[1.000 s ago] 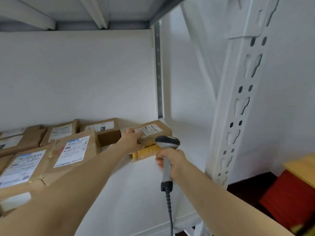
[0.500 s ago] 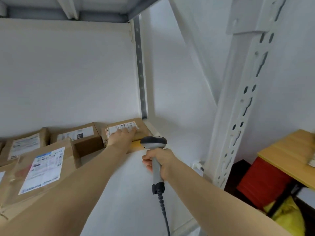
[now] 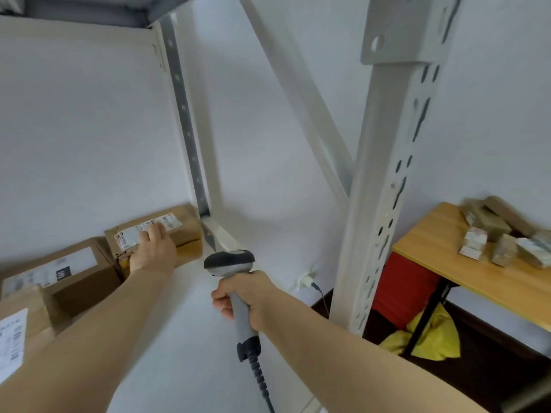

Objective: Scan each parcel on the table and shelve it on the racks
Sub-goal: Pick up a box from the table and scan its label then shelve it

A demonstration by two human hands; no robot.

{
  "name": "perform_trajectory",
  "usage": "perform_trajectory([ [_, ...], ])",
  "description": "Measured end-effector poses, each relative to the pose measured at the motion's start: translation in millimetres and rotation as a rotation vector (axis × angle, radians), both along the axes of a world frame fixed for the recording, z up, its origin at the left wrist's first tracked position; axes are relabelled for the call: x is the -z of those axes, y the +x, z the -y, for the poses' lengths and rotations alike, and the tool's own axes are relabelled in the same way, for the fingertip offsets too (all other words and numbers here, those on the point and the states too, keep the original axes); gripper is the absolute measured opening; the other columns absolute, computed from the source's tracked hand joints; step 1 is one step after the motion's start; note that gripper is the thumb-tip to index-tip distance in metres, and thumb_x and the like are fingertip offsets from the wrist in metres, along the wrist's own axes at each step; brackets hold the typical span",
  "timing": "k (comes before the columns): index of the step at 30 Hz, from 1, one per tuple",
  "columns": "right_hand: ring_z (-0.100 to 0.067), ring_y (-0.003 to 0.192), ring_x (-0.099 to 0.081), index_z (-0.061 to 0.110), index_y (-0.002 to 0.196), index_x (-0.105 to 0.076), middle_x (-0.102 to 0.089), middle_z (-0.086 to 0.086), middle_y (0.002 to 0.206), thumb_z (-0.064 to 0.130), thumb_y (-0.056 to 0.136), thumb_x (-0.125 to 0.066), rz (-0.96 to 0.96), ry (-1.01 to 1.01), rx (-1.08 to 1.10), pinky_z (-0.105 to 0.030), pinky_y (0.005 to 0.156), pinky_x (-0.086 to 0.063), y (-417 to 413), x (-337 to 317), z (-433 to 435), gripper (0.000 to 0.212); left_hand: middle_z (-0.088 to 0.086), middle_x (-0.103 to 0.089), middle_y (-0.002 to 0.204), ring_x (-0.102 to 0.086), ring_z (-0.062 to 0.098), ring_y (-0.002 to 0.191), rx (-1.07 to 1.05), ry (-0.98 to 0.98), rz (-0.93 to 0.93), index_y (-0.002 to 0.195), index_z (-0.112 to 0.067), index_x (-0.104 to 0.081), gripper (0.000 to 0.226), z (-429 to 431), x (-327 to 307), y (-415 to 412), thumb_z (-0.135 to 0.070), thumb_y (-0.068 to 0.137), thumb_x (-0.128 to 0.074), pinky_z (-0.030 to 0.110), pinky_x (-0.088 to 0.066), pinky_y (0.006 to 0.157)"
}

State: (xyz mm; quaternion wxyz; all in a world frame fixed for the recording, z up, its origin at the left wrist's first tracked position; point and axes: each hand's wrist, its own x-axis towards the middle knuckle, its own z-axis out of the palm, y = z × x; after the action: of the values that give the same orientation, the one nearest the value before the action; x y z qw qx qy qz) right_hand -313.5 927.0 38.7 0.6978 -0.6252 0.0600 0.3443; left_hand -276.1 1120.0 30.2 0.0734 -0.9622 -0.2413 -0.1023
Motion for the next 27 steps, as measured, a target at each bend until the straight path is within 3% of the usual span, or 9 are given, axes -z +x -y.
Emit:
perform_trajectory([
  [8,-0.016,0.061,-0.063,-0.001,0.113,-0.061,-0.066,-0.011,0.077,-0.004,0.08,-0.065,0.063,0.019,-0.025,-0.026,0.056,-0.051,-19,-8,12,0.034,0.017,-0.022,0.14,-0.034,0.031,0.13,-0.007,-0.022,0.021,0.149,-0.004,-0.008,0.074,24,8,-30,-0.014,0.09,-0.052,0.031,-0.05,0.086],
  [11,-0.016,0.059,-0.063,0.004,0.099,-0.062,-0.065,-0.009,0.073,-0.005,0.079,-0.065,0.079,0.036,-0.061,-0.025,0.056,-0.05,-38,-8,21,0.023,0.014,-0.018,0.142,-0.033,0.028,0.13,-0.016,-0.05,0.025,0.151,-0.008,-0.006,0.08,44,5,-53,-0.014,0.089,-0.056,0.032,-0.05,0.09],
  [15,-0.016,0.064,-0.064,0.008,0.088,-0.062,-0.067,-0.01,0.078,-0.003,0.079,-0.067,0.121,0.025,-0.145,-0.027,0.06,-0.05,-72,-7,46,0.016,0.013,-0.021,0.144,-0.037,0.027,0.125,-0.04,-0.091,0.021,0.148,-0.01,-0.018,0.07,81,-2,-92,-0.018,0.091,-0.058,0.035,-0.046,0.095],
  [19,-0.014,0.061,-0.064,0.008,0.092,-0.064,-0.067,-0.009,0.081,-0.005,0.078,-0.068,0.143,0.031,-0.236,-0.025,0.058,-0.051,-111,-2,94,0.019,0.011,-0.026,0.139,-0.04,0.027,0.122,-0.056,-0.141,0.063,0.146,-0.013,-0.02,0.071,130,2,-135,-0.024,0.09,-0.062,0.036,-0.046,0.095],
  [23,-0.013,0.06,-0.063,0.006,0.095,-0.065,-0.067,-0.007,0.079,-0.006,0.079,-0.067,0.147,0.046,-0.278,-0.024,0.058,-0.051,-142,6,156,0.02,0.013,-0.021,0.15,-0.036,0.03,0.132,-0.078,-0.145,-0.017,0.149,-0.017,-0.016,0.075,192,9,-175,-0.035,0.092,-0.061,0.039,-0.041,0.103],
  [25,-0.013,0.058,-0.062,0.006,0.097,-0.066,-0.067,-0.007,0.076,-0.005,0.078,-0.068,0.141,0.056,-0.278,-0.026,0.059,-0.05,-152,12,188,0.022,0.011,-0.028,0.146,-0.041,0.028,0.128,-0.061,-0.144,-0.029,0.147,-0.018,-0.024,0.067,227,14,-189,-0.039,0.093,-0.058,0.038,-0.044,0.099],
  [27,-0.014,0.056,-0.061,0.007,0.092,-0.066,-0.066,-0.007,0.073,-0.006,0.077,-0.069,0.129,0.065,-0.24,-0.029,0.063,-0.05,-157,19,221,0.019,0.006,-0.048,0.125,-0.054,0.023,0.111,-0.01,-0.106,-0.019,0.131,-0.019,-0.047,0.044,262,18,-202,-0.043,0.095,-0.052,0.034,-0.05,0.087],
])
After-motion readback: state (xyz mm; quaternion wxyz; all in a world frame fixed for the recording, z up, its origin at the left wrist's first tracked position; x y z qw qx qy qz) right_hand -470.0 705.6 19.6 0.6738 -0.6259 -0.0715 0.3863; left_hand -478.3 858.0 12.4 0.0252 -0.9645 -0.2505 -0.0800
